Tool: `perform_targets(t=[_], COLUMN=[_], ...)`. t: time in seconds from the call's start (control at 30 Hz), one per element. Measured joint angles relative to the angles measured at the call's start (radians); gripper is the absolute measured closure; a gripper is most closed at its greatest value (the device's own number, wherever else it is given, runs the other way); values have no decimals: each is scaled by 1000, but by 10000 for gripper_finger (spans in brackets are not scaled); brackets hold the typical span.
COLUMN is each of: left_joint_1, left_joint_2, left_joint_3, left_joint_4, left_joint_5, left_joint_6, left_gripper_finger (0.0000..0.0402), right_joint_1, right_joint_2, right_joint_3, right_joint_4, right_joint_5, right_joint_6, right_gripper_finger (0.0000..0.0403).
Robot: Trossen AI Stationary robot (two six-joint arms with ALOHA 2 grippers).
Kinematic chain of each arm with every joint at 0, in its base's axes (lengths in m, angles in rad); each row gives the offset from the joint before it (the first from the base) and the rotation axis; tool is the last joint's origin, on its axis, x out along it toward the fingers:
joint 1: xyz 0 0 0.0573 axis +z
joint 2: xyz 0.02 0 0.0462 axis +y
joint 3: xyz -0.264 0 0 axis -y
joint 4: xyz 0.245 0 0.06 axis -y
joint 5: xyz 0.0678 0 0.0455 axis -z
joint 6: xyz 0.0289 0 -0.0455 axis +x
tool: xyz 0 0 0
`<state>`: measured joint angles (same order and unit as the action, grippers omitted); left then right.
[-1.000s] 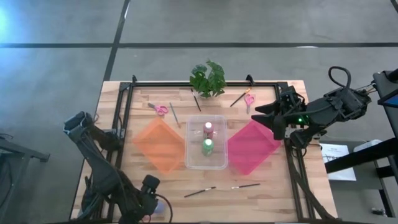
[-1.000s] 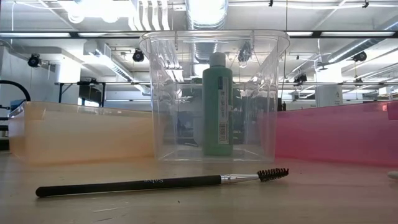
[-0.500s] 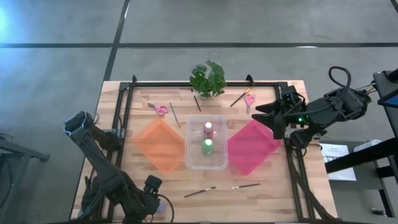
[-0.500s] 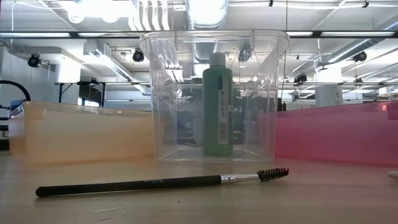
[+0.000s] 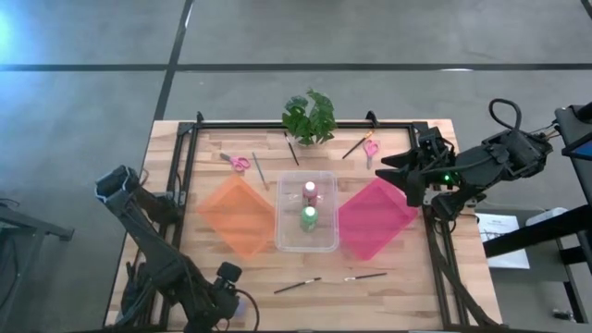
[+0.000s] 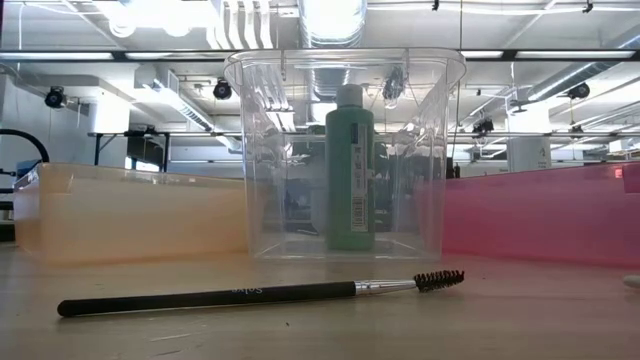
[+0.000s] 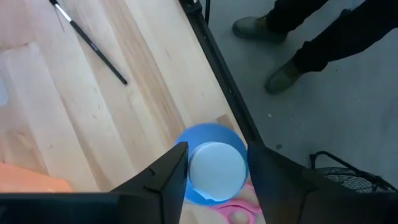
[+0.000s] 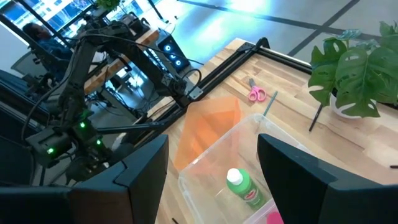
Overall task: Pick & Place Paint Supplies
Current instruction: Put the blue paint bottle into the transparent bin
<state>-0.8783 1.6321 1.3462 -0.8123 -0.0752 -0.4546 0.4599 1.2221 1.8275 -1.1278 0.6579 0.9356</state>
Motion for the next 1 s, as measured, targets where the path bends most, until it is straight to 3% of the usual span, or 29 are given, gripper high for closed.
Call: perform_targets(t=[0.33,0.53,0.63,0.83,1.0], left_joint_1=[0,0,0,33,123], left_joint_2=[-1,-5,-12,-38,-41], left_joint_3=[-22,-22,-17,61,173], left_joint_4=[30,30,19,-72,-191], left_joint_5=[-2,-6,-1,-16,-46], left_joint_6=[-26,-46,-52,-26,23], left_gripper_finger=[235,279,279,279,279], right_joint_1=[0,0,0,0,0], right_joint_2=[0,0,0,0,0], right_joint_3=[0,0,0,0,0], right_joint_4=[0,1,1,1,1], right_joint_5=[0,0,0,0,0], right_joint_6=[3,3,3,3,0], right_gripper_finger=[162,162,162,162,162])
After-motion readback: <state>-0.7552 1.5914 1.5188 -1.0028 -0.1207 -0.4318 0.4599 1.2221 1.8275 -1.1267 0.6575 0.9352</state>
